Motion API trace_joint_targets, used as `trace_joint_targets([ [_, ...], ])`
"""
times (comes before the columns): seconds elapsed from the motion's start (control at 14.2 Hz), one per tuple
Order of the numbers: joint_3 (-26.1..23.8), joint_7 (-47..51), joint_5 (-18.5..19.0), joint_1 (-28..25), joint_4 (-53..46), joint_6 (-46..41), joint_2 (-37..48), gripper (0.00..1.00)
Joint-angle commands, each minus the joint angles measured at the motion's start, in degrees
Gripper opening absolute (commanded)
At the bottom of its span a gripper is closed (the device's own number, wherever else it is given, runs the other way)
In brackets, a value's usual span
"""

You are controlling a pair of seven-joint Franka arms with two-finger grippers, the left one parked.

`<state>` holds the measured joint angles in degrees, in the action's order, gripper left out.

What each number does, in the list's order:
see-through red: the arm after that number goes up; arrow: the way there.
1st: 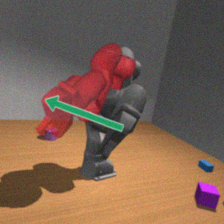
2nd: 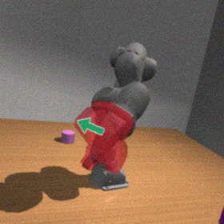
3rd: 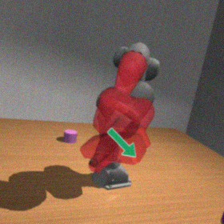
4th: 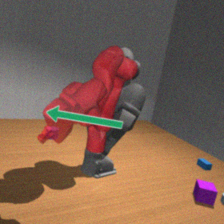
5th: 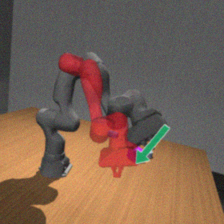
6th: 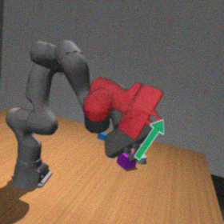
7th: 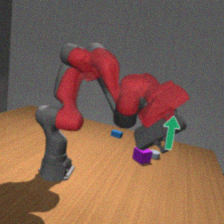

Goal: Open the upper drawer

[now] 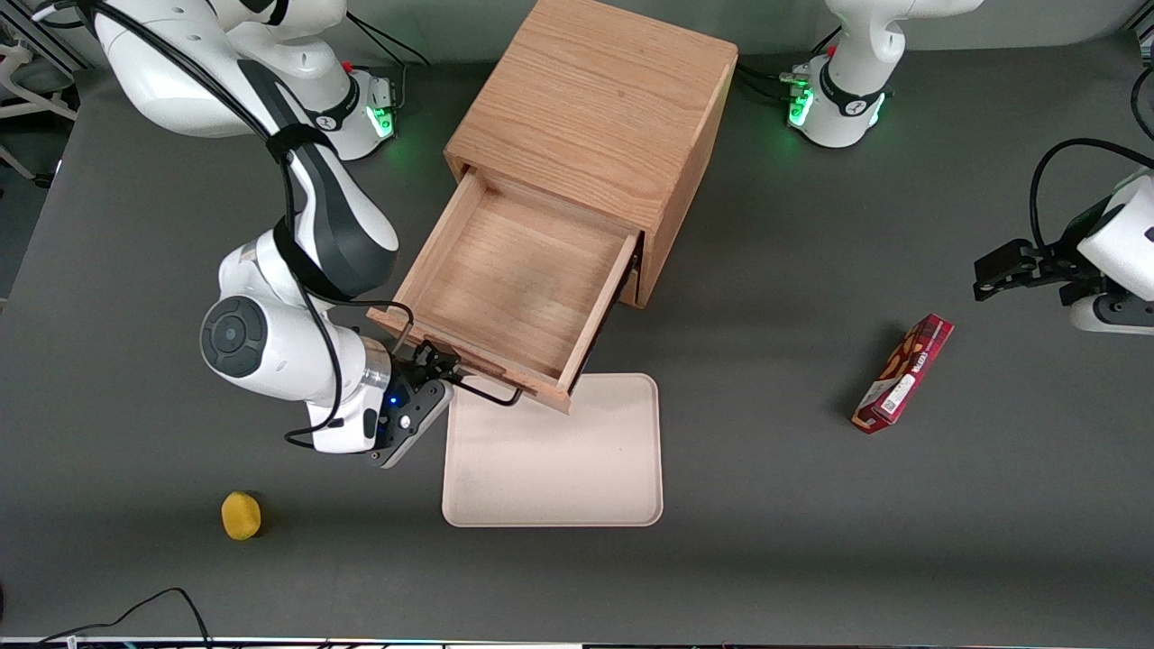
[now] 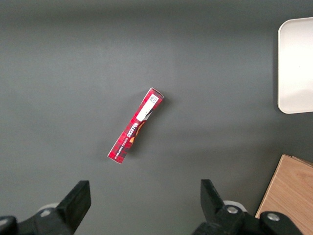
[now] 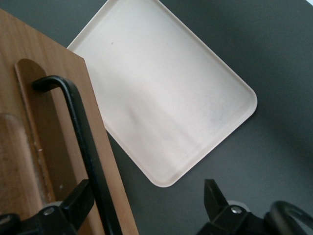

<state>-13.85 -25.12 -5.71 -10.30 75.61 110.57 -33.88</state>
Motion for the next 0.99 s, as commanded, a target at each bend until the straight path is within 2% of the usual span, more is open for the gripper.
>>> trace_joint_targets([
  [0.0, -0.21, -0.72, 0.7, 0.19, -5.03, -5.0, -0.93, 1.0],
  [0.42, -0.39, -0.99, 0.87, 3.26, -5.12, -11.85, 7.23, 1.0],
  [0.71, -0.74, -0.28, 0.17, 10.27, -4.51, -22.57, 14.0, 1.0],
  [0.92, -0.74, 2.5, 0.17, 15.9, -3.9, -27.24, 17.69, 1.0],
])
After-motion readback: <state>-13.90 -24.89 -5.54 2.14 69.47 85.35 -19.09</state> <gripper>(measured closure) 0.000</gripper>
